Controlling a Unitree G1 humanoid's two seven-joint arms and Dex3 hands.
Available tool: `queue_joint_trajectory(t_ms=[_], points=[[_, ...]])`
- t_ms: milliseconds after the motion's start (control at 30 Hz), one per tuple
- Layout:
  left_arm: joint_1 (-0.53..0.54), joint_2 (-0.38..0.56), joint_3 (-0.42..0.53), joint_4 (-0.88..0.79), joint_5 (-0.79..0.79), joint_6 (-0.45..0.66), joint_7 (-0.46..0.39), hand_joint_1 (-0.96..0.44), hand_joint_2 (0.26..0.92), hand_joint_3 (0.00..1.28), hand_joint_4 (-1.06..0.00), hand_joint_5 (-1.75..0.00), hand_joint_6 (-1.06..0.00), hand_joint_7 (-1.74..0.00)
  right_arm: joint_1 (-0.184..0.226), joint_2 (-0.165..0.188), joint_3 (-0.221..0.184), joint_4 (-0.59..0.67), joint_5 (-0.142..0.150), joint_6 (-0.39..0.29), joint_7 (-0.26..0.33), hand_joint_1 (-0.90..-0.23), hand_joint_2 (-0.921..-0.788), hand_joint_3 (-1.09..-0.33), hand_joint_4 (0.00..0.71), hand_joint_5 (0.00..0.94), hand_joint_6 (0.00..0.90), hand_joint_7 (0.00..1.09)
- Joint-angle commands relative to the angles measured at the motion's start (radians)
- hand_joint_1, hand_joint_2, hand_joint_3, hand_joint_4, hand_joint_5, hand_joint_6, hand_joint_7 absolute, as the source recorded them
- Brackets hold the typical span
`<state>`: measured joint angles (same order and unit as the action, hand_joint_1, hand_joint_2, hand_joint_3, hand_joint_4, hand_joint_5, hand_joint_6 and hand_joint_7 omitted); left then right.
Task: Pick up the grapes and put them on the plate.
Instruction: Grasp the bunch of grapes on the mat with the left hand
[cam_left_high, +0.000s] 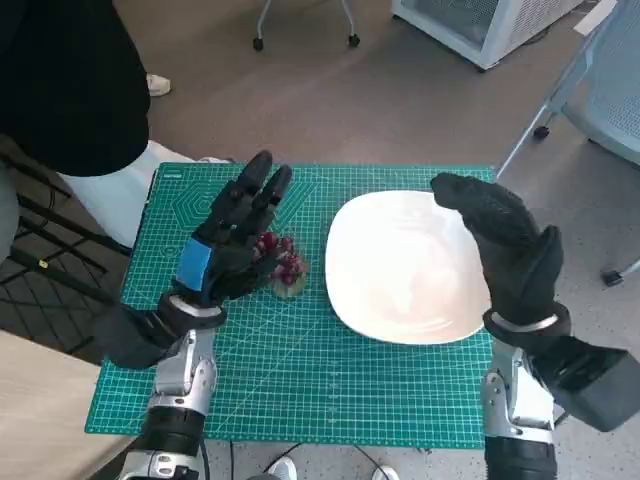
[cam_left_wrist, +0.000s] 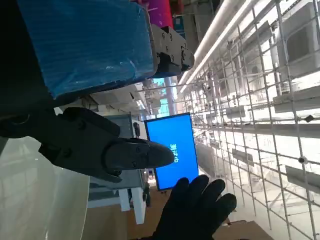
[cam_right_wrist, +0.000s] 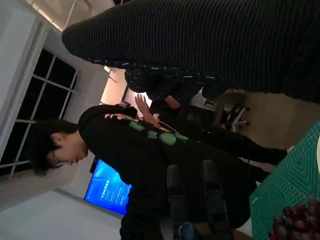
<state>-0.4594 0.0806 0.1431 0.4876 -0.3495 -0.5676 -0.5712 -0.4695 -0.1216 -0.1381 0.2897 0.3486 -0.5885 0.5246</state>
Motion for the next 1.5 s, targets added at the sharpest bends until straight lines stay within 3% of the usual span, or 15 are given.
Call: queue_joint_trajectory(t_ms=[33,700,900,1100,1233,1333,1500], points=[[0.001,0.003,-0.002,-0.010,0.008,-0.018,-0.002,-0.40,0.921,0.34,-0.20,0.00,-0.30,0.00,0.009,-0.011,-0.005,0.018,-0.001,0.002,0.004,-0.505,-0.921,-0.587,0.276,0.001,-0.001,0.53],[0.010,0.008,-0.001,-0.019,0.008,-0.023,0.002,-0.40,0.921,0.34,-0.20,0.00,-0.30,0.00,0.019,-0.013,-0.003,0.001,0.000,0.007,-0.003,-0.503,-0.921,-0.586,0.278,0.002,-0.001,0.53],[0.020,0.074,-0.012,-0.060,0.102,-0.011,0.035,-0.46,0.921,0.28,-0.14,0.00,-0.25,0.00,0.021,-0.011,-0.001,-0.003,-0.002,0.010,-0.007,-0.502,-0.921,-0.587,0.279,0.002,-0.001,0.53],[0.073,0.297,-0.041,-0.267,0.467,0.129,0.120,-0.62,0.911,0.08,-0.02,0.00,-0.06,0.00,0.022,-0.011,-0.001,-0.003,0.000,0.010,-0.005,-0.501,-0.921,-0.587,0.279,0.002,-0.001,0.53],[0.110,0.391,-0.062,-0.444,0.654,0.332,0.096,-0.66,0.856,0.02,0.00,0.00,-0.01,0.00,0.020,-0.014,-0.004,0.003,0.005,0.009,-0.001,-0.500,-0.921,-0.588,0.280,0.002,-0.001,0.53],[0.124,0.416,-0.083,-0.542,0.746,0.482,0.071,-0.63,0.800,0.01,0.00,0.00,-0.01,0.00,0.018,-0.015,-0.004,0.005,0.005,0.009,-0.001,-0.499,-0.921,-0.590,0.279,0.002,-0.001,0.53],[0.130,0.405,-0.116,-0.590,0.807,0.594,0.085,-0.57,0.741,0.00,0.00,0.00,-0.04,-0.02,0.017,-0.013,-0.003,0.007,0.003,0.010,-0.002,-0.502,-0.921,-0.594,0.279,0.002,-0.001,0.53]])
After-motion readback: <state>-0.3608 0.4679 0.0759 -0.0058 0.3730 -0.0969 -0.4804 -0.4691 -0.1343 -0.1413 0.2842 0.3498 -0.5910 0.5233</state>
